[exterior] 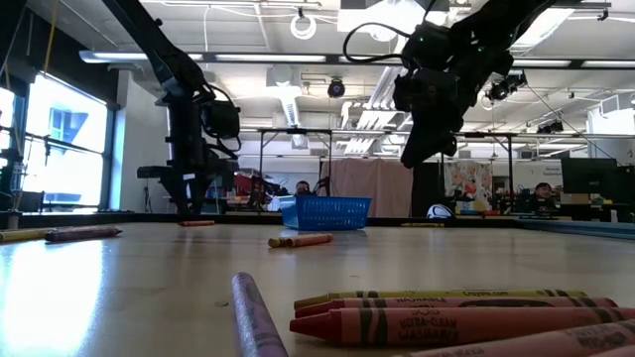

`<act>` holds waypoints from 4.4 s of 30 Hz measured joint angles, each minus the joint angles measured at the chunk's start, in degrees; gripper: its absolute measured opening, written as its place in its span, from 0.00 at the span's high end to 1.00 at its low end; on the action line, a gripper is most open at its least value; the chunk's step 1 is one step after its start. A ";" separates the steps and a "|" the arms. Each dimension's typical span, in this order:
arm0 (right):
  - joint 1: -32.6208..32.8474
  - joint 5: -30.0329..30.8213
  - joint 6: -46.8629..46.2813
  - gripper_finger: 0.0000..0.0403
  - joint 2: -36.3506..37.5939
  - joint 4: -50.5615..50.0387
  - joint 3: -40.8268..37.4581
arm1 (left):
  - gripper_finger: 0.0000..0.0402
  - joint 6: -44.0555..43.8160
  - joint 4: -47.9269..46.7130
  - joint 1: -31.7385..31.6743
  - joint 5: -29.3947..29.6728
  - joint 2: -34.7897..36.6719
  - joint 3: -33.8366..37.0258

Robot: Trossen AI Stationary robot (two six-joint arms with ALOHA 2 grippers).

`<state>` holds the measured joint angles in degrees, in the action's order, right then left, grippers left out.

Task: Sort crayons
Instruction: Put the red crayon into the blue bin, then put the purple crayon into the orange bin

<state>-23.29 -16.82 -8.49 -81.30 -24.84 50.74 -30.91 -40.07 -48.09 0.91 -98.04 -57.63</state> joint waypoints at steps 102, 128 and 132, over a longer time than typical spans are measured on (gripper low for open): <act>0.02 3.52 -0.48 0.84 0.00 9.66 0.00 | 0.78 5.52 30.93 18.15 -6.67 -8.81 -13.59; 0.39 3.37 -5.61 0.84 0.00 6.80 0.00 | 0.83 -6.02 -31.06 35.31 -1.77 20.83 -13.66; 0.52 3.37 -7.93 0.84 0.00 4.61 0.00 | 0.83 -19.41 -35.96 45.12 4.21 25.88 -12.48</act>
<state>-22.76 -13.45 -16.42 -81.30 -20.23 50.74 -50.32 -76.03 -2.97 5.12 -72.16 -70.10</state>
